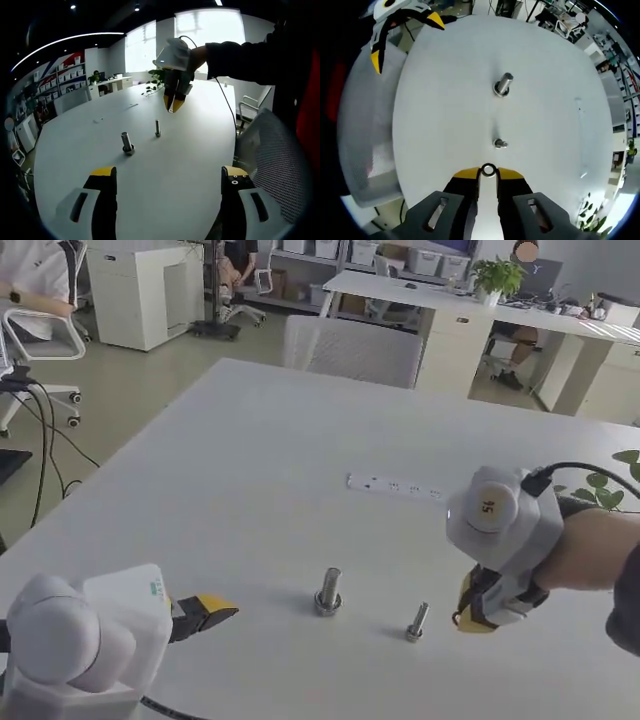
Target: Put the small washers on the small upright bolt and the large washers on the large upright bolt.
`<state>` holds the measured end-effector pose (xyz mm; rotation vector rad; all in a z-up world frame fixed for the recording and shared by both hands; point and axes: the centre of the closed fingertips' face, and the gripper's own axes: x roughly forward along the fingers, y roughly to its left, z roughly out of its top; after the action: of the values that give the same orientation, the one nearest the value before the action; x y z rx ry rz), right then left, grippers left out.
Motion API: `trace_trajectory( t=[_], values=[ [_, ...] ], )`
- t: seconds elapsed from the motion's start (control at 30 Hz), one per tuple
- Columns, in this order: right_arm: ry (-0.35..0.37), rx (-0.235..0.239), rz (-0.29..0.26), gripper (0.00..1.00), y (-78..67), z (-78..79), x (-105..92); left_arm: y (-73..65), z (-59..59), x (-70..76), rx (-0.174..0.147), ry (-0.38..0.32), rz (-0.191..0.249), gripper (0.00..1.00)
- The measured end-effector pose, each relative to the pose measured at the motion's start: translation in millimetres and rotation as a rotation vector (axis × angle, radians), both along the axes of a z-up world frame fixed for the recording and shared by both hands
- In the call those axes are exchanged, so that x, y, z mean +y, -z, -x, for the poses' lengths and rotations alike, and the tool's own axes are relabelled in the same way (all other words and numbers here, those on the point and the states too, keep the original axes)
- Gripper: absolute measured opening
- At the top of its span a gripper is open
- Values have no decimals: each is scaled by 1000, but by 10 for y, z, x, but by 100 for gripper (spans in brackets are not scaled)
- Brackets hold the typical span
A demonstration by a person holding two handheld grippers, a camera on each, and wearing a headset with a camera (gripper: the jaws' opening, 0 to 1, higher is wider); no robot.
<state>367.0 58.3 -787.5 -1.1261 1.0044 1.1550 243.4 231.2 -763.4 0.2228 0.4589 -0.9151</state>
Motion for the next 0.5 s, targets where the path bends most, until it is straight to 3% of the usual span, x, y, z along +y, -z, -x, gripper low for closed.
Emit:
trace_trajectory(
  t=[0.23,0.5],
  values=[
    [-12,-16,4,14,-32,-158,77,13,3,13,3,-4,-3,86],
    [-25,-8,-1,14,7,-227,151,31,-1,29,9,-10,-7,85]
  ],
)
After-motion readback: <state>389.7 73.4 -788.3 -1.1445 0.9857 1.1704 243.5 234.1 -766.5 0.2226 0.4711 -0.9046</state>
